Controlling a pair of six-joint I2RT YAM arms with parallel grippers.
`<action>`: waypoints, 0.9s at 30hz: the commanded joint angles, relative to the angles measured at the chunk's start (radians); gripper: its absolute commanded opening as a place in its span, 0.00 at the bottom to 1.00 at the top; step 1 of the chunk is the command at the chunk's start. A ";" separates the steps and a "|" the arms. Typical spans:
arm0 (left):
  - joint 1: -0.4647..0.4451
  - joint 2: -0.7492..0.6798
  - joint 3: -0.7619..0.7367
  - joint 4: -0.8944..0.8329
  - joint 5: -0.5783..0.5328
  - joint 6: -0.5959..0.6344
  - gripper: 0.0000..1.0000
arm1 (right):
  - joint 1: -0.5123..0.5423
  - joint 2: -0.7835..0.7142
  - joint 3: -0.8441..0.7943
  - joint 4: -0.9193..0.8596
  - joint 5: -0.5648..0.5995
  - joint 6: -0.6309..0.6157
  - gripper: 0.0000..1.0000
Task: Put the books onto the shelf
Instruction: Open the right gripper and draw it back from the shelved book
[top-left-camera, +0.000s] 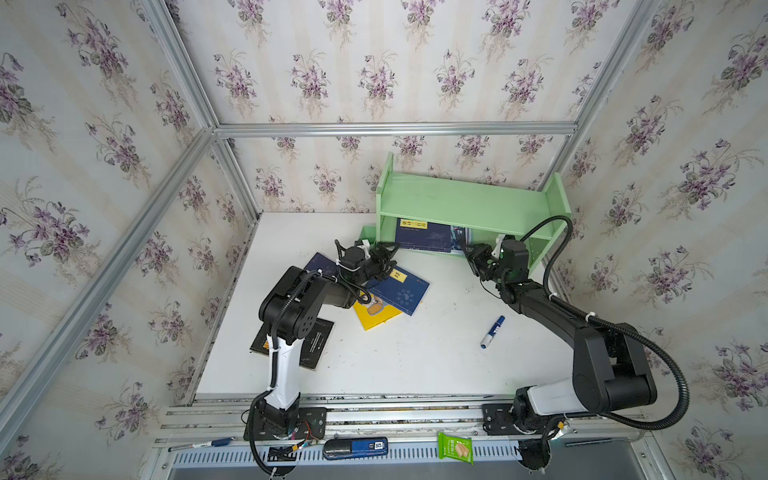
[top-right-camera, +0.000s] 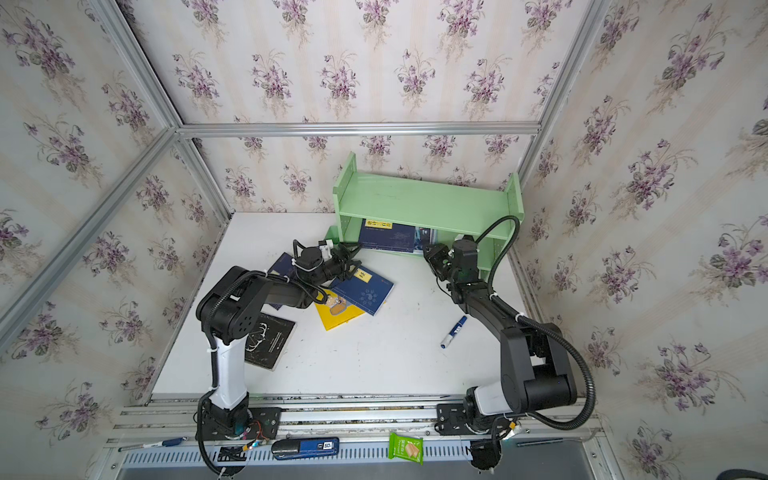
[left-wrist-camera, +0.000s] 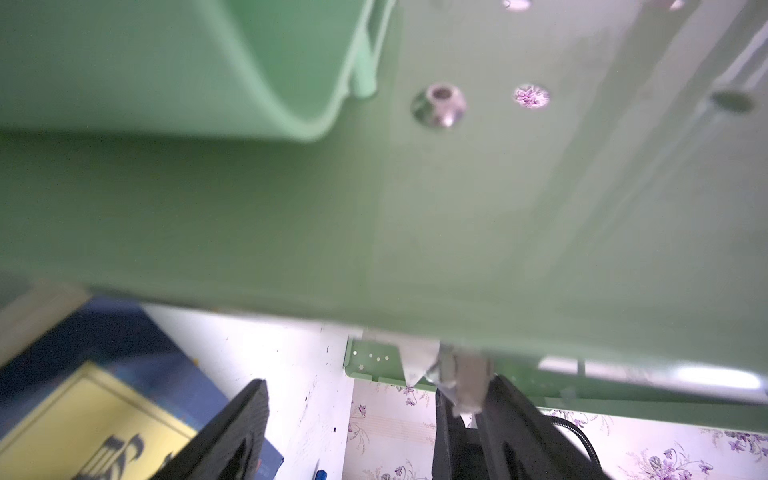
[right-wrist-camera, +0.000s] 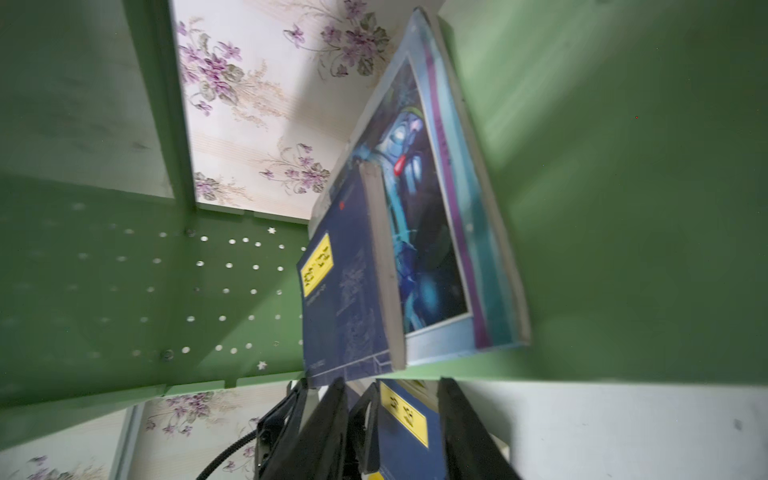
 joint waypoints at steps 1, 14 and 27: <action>0.001 -0.022 -0.018 0.017 0.014 -0.006 0.84 | -0.004 -0.041 0.005 -0.080 0.074 -0.096 0.43; 0.003 -0.053 -0.090 0.053 0.012 -0.008 0.85 | -0.013 -0.038 0.063 -0.143 0.145 -0.273 0.45; 0.009 -0.085 -0.151 0.085 0.019 -0.011 0.85 | -0.013 -0.024 -0.025 0.047 0.111 -0.242 0.40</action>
